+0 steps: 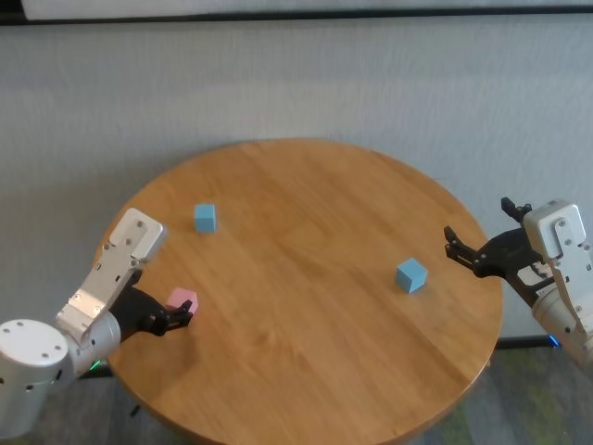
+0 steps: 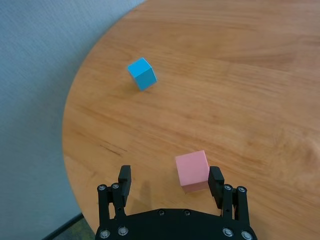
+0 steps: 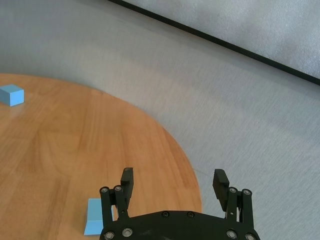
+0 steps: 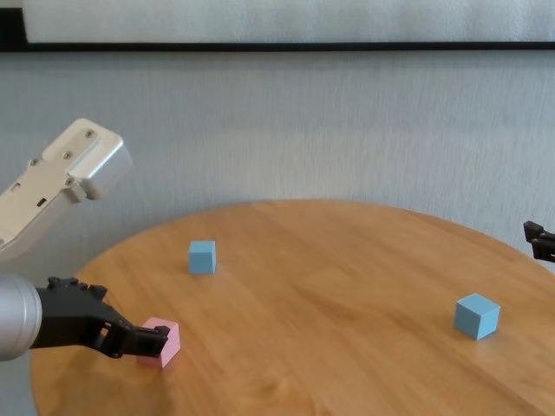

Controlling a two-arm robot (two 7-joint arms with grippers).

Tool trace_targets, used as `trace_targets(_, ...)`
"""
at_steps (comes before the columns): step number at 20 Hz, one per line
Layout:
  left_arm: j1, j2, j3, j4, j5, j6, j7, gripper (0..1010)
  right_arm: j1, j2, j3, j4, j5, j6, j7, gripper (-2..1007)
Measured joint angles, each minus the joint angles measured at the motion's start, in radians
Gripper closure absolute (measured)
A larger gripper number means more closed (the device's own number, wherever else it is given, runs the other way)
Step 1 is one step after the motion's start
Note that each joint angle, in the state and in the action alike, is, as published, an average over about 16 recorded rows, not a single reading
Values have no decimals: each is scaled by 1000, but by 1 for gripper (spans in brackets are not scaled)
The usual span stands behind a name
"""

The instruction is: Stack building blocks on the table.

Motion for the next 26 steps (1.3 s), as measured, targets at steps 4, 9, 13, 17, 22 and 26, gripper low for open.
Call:
trace_targets(4, -3, -11, -6, 9, 6, -1, -5, 8, 0, 0, 0, 0, 0, 0, 0, 0)
trace_targets(9, -1, -19, -16, 3, 13, -1, -8, 8, 0, 0, 0, 0, 0, 0, 0, 0)
trace_targets(13, 1, -26, -23, -9, 21, 3, -10, 9, 0, 0, 0, 0, 0, 0, 0, 0)
trace_targets(17, -1, -38, -26, -17, 27, 13, -15, 8, 0, 0, 0, 0, 0, 0, 0, 0)
trace_targets(22, -9, -57, -25, -21, 36, 30, -22, 8, 0, 0, 0, 0, 0, 0, 0, 0)
trace_targets(26, -16, -74, -23, -18, 42, 46, -29, 9, 0, 0, 0, 0, 0, 0, 0, 0)
